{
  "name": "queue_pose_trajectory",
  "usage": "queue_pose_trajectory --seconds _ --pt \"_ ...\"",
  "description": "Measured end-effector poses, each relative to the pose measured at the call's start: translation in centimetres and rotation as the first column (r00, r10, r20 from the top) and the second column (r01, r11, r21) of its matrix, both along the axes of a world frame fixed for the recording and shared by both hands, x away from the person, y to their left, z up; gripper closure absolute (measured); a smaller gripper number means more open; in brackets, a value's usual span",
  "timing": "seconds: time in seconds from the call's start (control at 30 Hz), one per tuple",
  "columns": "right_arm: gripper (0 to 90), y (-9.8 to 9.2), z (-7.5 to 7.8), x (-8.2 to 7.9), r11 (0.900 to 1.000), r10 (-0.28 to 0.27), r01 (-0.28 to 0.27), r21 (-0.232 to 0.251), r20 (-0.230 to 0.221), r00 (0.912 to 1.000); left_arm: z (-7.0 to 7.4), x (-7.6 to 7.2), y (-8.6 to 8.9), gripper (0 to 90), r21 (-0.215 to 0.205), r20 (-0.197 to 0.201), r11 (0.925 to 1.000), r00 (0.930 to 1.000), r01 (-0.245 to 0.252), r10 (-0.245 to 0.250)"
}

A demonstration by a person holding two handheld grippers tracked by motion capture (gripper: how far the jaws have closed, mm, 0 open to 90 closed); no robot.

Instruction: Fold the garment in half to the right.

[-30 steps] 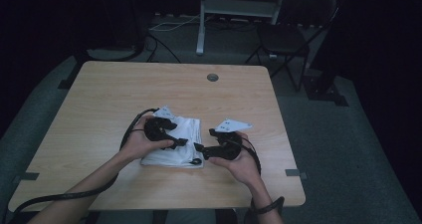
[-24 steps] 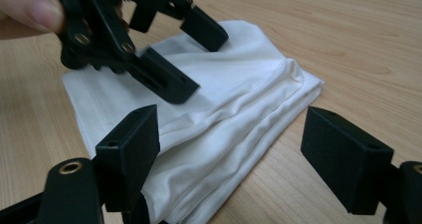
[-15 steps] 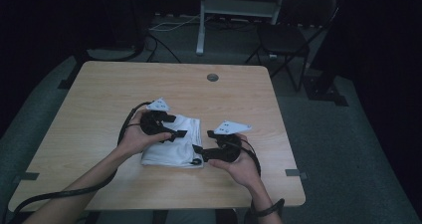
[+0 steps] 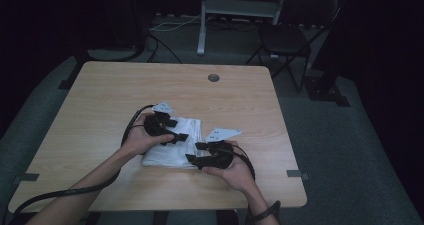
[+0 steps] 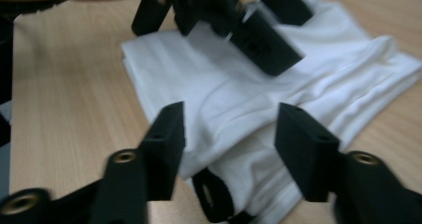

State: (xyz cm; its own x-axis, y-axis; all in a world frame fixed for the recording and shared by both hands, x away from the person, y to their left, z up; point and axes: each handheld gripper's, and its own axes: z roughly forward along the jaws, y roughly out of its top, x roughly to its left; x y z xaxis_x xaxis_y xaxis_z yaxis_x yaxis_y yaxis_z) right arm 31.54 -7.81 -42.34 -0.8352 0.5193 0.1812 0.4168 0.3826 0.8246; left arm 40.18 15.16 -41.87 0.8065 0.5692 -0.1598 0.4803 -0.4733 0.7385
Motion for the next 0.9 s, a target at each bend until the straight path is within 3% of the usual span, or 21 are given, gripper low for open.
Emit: queue_pose_trajectory --seconds 0.13,0.33,0.47,0.63,0.9 --pt "56.5 0.2 -0.4 0.0 1.0 0.005 -0.005 -0.022 -0.02 0.9998 0.2 -0.2 -0.1 21.1 -0.008 0.008 1.0 1.0 0.003 -0.003" --pt "60.2 0.0 -0.7 0.0 1.0 -0.006 0.005 -0.016 -0.026 0.9997 0.3 -0.3 -0.2 21.1 0.0 0.022 1.0 0.9998 0.004 -0.004" --pt "73.3 -0.1 -1.1 -0.1 1.0 0.004 -0.005 -0.019 -0.034 0.9994 0.4 -0.4 -0.2 21.1 -0.007 0.03 1.0 0.9996 0.004 -0.004" --pt "81.9 0.0 -1.3 -0.2 1.0 -0.002 0.001 -0.003 -0.062 0.9981 0.4 -0.4 -0.2 21.1 -0.008 0.035 1.0 0.9994 0.001 -0.001" --pt "83.9 -0.8 -0.7 -0.5 1.0 -0.023 0.024 0.014 -0.055 0.9982 0.3 -0.4 -0.2 21.1 0.003 0.037 1.0 0.9993 0.008 -0.008"
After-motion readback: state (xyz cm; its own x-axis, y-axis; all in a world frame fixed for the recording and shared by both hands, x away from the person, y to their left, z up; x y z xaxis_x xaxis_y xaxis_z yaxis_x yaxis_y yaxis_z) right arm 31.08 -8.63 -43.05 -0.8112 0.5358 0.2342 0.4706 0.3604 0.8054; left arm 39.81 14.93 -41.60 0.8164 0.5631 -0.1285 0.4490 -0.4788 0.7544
